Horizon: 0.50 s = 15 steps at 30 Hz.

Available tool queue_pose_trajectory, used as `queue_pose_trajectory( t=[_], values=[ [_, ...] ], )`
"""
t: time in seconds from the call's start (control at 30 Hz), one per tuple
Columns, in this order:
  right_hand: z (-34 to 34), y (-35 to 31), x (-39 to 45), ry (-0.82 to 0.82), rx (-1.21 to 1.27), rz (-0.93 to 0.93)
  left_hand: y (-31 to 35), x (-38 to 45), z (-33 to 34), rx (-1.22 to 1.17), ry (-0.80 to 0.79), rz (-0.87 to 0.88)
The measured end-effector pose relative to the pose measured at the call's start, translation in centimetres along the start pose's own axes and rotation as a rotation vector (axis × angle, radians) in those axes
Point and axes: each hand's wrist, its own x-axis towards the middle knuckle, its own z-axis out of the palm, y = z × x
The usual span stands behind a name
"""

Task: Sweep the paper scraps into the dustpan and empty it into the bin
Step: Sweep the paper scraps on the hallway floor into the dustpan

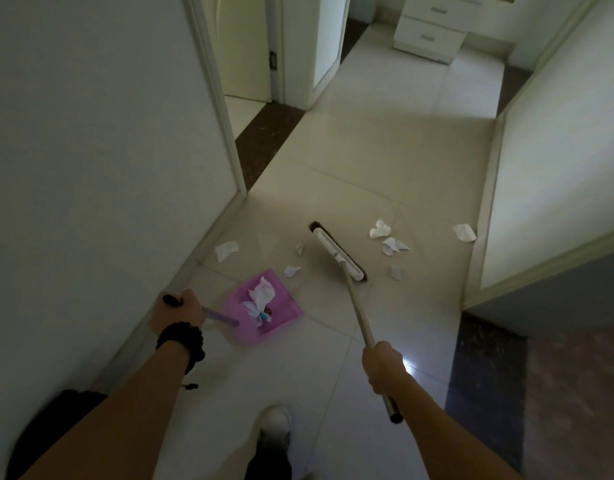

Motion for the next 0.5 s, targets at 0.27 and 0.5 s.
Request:
queue_pose_trajectory(
  t=[0.27, 0.5],
  values=[
    [-2.1, -8.2, 3.7, -0.043, -0.067, -0.015, 5.3, 4.1, 2.1, 0.026, -0.055, 0.014],
    [-1.8, -16.5, 6.4, -0.064, -0.177, 0.053, 8.6, 9.0, 4.3, 0.023, -0.009, 0.053]
  ],
)
